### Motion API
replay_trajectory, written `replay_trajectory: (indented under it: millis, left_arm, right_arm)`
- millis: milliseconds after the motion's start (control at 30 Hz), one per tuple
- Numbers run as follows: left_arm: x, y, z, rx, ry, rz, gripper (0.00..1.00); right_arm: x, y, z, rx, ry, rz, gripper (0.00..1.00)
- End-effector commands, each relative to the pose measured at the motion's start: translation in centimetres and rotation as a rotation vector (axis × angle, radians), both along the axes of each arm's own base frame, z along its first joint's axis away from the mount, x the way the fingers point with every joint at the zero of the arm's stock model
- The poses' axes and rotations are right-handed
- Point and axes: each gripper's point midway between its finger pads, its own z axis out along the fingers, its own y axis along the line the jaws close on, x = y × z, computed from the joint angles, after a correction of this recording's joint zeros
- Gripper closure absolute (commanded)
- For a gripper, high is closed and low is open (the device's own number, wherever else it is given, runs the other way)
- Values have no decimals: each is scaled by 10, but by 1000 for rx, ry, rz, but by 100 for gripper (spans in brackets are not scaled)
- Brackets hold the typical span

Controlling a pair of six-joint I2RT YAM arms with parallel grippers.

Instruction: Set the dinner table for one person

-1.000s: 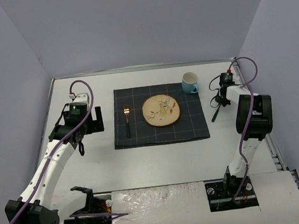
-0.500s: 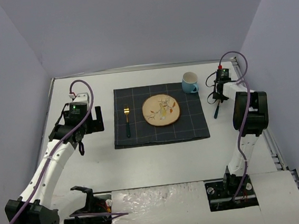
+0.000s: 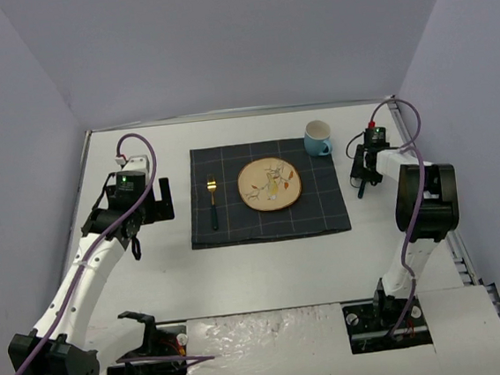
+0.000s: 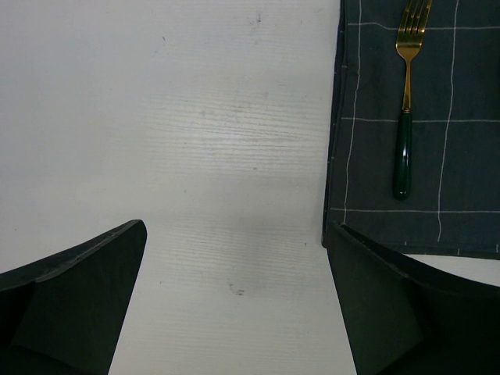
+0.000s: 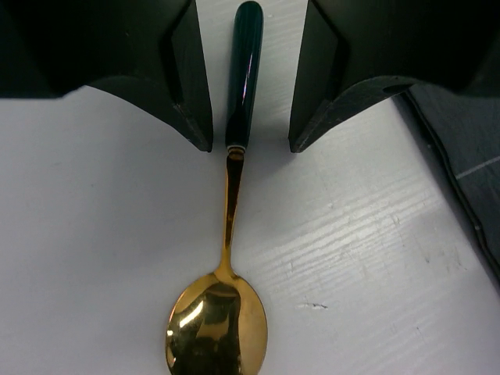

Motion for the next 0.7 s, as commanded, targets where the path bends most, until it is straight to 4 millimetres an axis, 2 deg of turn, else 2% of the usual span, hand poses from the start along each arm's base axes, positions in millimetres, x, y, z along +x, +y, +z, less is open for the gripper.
replay_trajectory:
  millis: [0,267,367,467,533,633,667]
  left_arm:
    - [11,-1,21,-15,-80,-1,3]
    - [11,0,20,-14,-78,1,3]
    - [11,0,20,-13,-78,1,3]
    - [11,0,20,-12,-77,1,3]
    - [11,0,20,-12,-77,1,3]
    - [12,1,19,-11,-75,4,3]
    - [12,1,19,-11,-74,4,3]
  right_arm:
    - [-24,7,-2,42,40,-29,60]
    - [-29,3,-7,40,50,-39,67]
    - [-30,1,-8,30,53,-40,74]
    - [-31,-3,-6,11,50,-44,84]
    - [-30,-5,0,1,35,-48,89]
    - [-26,-7,23,-23,-22,-52,100]
    - [-26,-8,31,-31,-40,-56,100]
